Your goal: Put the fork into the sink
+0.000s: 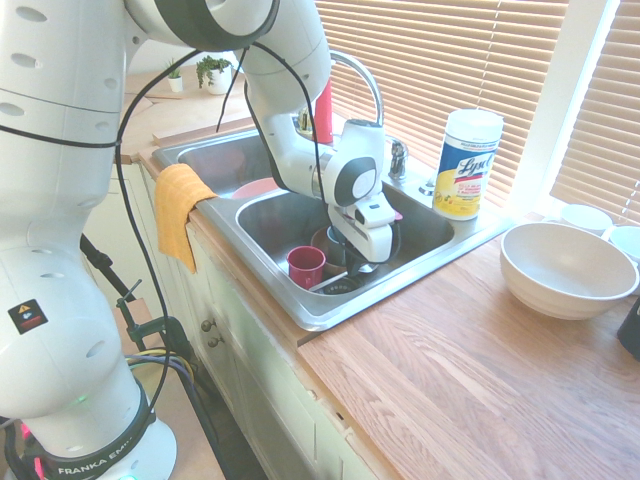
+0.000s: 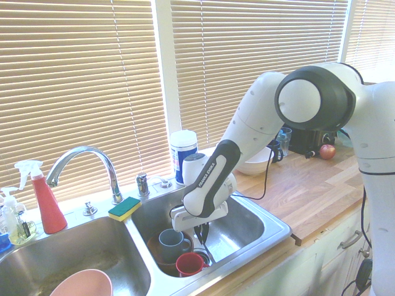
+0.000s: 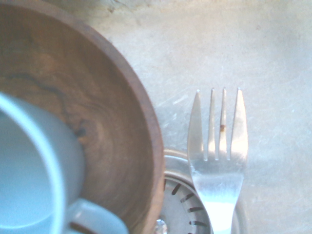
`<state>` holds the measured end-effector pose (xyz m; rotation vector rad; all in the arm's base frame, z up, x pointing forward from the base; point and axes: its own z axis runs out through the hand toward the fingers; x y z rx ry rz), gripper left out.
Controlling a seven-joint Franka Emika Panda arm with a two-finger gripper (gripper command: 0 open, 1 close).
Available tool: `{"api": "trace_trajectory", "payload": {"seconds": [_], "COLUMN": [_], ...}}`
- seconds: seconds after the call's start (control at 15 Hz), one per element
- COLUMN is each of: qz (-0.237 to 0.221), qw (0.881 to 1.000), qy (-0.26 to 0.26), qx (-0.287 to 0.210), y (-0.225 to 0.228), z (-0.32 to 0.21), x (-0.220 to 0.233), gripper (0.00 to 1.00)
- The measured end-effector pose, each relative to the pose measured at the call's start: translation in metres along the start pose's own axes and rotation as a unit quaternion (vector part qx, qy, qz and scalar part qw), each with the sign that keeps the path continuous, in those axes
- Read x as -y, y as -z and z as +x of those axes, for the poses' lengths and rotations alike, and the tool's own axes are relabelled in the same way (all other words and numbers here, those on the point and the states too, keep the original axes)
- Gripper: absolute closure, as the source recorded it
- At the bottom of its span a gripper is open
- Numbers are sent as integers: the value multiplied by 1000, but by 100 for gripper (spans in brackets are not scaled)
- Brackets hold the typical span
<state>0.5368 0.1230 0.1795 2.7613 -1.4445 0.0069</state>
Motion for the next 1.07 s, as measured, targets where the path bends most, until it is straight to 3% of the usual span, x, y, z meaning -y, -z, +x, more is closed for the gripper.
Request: {"api": "trace_trajectory", "payload": {"seconds": [0.07,0.87,1.07], "qz": [-3,2,24], "qw": [1000,1000,1000], "qy": [-1,-3,-2], "qx": [2,-2,-15], "y": [-5,-11,33], "z": [2,9,10], "x": [-1,2,10], "gripper": [0,0,0]}}
